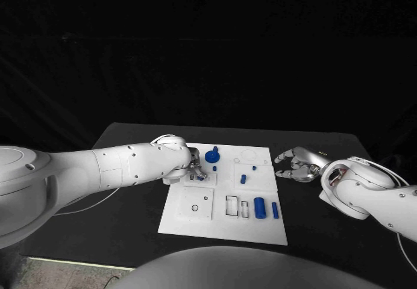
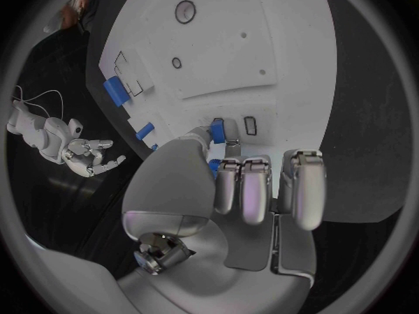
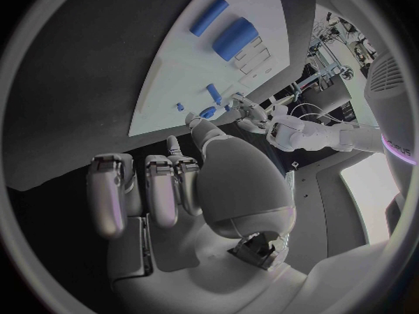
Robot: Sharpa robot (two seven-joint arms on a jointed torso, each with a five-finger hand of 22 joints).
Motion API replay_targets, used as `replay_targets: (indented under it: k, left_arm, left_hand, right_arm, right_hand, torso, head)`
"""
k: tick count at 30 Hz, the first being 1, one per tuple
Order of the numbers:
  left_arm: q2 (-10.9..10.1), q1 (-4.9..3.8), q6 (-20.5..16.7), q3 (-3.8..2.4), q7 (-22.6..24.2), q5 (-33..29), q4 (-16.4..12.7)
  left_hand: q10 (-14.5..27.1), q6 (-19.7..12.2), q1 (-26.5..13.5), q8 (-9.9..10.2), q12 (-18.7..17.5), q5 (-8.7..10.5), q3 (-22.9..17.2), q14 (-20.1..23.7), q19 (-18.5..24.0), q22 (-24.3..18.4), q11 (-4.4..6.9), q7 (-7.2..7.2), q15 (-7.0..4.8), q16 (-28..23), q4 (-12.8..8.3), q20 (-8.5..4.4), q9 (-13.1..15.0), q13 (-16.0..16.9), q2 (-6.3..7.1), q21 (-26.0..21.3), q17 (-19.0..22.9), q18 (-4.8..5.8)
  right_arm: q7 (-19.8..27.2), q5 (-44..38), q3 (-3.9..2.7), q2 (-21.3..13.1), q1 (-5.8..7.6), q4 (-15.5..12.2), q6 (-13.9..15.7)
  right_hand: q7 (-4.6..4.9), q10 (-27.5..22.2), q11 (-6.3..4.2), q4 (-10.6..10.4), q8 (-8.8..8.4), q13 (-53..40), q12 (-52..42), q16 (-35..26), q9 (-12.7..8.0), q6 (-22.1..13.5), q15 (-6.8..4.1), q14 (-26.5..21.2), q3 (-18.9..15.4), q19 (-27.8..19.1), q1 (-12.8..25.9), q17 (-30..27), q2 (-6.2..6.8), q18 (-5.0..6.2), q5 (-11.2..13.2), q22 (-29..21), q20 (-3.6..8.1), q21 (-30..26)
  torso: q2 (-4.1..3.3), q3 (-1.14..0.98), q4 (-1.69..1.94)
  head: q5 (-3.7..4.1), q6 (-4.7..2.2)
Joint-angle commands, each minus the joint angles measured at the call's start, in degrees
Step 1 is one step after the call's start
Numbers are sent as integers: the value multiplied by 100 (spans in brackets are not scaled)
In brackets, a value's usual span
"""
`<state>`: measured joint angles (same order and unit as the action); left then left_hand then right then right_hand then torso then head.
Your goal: Assemble the parts on the task board
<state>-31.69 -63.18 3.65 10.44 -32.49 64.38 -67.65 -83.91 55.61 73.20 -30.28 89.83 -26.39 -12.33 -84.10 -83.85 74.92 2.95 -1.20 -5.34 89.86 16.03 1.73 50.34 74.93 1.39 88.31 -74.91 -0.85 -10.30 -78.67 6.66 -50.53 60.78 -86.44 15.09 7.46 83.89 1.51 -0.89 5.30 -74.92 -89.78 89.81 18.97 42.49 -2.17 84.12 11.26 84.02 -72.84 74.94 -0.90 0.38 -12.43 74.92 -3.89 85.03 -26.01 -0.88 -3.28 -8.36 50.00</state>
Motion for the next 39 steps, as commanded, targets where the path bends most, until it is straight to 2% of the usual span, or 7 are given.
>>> replay_targets:
  k: [1,10,15,25,39]
  left_arm:
    - [-8,62,30,30,-46,37,-2]
    - [-4,87,7,31,-25,27,-31]
    - [10,93,-32,31,0,26,-17]
    - [-21,96,29,30,-22,24,-44]
    - [-38,96,108,30,-67,24,-115]
  left_hand:
    - [-609,25,-90,46,17,97,-80,-590,-336,1203,-47,26,48,14,-1,-10,25,1507,-23,-38,-1509,-11]
    - [-609,35,-191,80,17,242,-171,-590,-312,1180,-55,19,55,14,-7,-4,66,1507,-1,-58,-1509,-20]
    - [-609,53,-279,105,17,401,-230,-590,-311,1181,-60,16,61,14,-8,2,100,1507,-1,-62,-1509,-20]
    - [-609,111,-292,101,17,311,-322,-590,-320,1193,-48,35,54,14,-83,0,156,1507,66,-58,-1509,-17]
    - [-609,142,-308,86,17,312,-339,-590,-319,1192,-43,42,51,14,-96,-2,179,1507,88,-59,-1509,-18]
  right_arm:
    - [-40,27,0,0,-9,13,-106]
    - [-50,43,0,19,-22,34,-124]
    - [-54,56,0,22,-30,51,-134]
    - [-70,75,0,8,-43,64,-165]
    - [-85,85,0,16,-53,77,-211]
  right_hand:
    - [-7,611,42,0,19,-1508,-22,19,-9,38,44,588,35,292,-17,1506,-63,111,-40,1306,-57,-24]
    - [-1,611,48,5,17,-1508,-22,19,-17,42,49,588,44,283,-30,1506,-66,115,-47,1300,-61,-41]
    - [4,611,51,9,15,-1508,-22,19,-23,45,53,588,50,277,-40,1506,-67,118,-52,1296,-64,-51]
    - [7,611,54,10,15,-1508,-22,19,-26,46,55,588,54,274,-44,1506,-70,120,-54,1294,-66,-57]
    - [8,611,55,10,14,-1508,-22,19,-28,47,56,588,54,271,-45,1506,-70,121,-54,1292,-67,-61]
  torso:
    - [4,-3,5]
    - [1,4,-2]
    - [-2,3,-5]
    - [-5,4,-9]
    - [-2,6,-6]
  head:
    - [-12,0]
    - [-23,0]
    - [-29,0]
    - [-25,0]
    - [-12,0]
